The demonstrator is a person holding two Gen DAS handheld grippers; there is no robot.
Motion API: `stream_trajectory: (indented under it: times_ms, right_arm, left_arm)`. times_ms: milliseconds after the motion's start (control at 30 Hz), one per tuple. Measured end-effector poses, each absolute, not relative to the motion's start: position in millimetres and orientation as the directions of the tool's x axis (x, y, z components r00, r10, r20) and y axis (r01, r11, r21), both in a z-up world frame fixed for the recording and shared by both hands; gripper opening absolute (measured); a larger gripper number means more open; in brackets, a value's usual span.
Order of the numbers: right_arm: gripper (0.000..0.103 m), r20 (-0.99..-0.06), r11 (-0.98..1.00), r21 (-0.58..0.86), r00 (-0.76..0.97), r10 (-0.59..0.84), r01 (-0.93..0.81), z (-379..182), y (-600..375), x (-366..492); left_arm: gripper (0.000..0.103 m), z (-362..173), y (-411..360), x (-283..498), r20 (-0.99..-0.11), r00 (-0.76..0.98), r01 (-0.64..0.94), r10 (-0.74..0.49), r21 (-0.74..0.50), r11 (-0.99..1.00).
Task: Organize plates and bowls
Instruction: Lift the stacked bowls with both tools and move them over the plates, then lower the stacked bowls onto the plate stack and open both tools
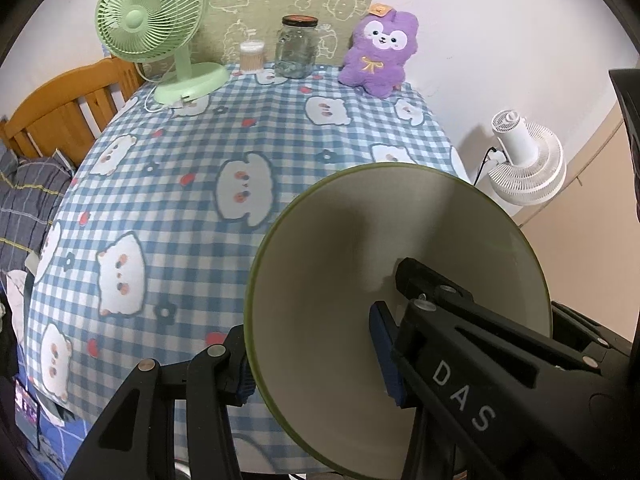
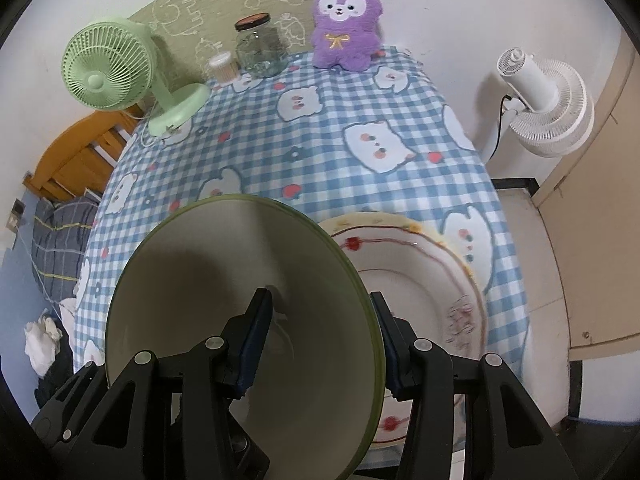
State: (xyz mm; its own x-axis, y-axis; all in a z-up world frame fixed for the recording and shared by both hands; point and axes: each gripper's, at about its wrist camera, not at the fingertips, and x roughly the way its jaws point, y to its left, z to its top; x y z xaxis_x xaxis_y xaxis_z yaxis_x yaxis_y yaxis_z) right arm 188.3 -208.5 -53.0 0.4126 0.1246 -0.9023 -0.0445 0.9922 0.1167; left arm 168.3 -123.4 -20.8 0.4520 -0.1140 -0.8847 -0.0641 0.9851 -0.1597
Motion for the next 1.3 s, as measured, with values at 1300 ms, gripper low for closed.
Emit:
stream_trajectory:
  times_ms: [1300]
  right_arm:
    - [0.064,-0.909,0.986,0.126,0.385,0.159,-0.108,-91.9,-265.9,217.9]
  left_arm:
    - [0.049,-57.3,-183.7,191.0,-0.877,0.47,-0.081,-0.1,-0.156,0.984]
